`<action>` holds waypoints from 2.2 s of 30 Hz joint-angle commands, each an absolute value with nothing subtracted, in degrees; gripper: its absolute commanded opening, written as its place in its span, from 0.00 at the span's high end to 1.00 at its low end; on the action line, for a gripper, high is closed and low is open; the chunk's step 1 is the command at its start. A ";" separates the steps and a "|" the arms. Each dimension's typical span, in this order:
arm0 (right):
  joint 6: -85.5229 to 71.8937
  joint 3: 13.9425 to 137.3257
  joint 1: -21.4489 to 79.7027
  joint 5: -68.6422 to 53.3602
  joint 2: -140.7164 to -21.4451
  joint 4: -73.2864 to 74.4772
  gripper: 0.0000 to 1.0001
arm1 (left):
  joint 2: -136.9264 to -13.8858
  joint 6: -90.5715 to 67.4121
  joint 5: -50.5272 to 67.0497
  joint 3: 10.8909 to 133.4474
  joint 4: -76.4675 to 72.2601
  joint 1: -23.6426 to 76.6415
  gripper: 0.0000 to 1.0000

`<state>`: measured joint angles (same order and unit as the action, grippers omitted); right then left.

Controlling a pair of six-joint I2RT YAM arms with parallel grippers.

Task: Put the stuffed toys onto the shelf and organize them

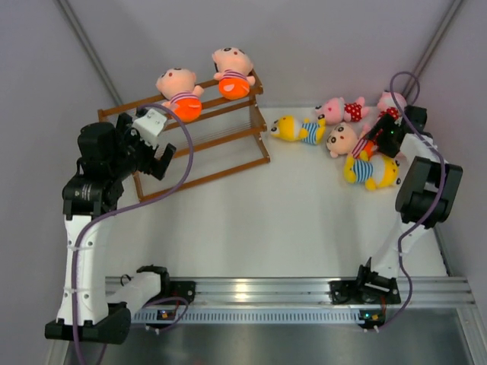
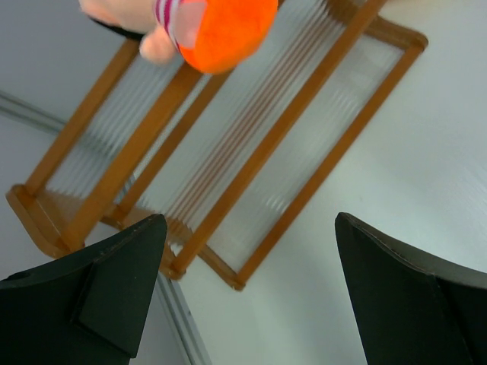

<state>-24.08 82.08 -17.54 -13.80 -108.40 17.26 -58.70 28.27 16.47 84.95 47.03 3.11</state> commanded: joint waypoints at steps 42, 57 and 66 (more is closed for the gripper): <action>-47.90 68.89 58.97 29.44 -68.45 -12.72 1.00 | -55.11 24.52 37.87 100.19 68.91 3.87 0.02; -46.32 82.70 68.46 20.06 -83.40 -18.72 1.00 | -55.28 19.96 27.45 100.72 58.83 3.78 0.02; -46.59 85.16 69.08 12.67 -88.24 -20.13 1.00 | -56.42 20.47 17.94 99.58 52.39 3.78 1.00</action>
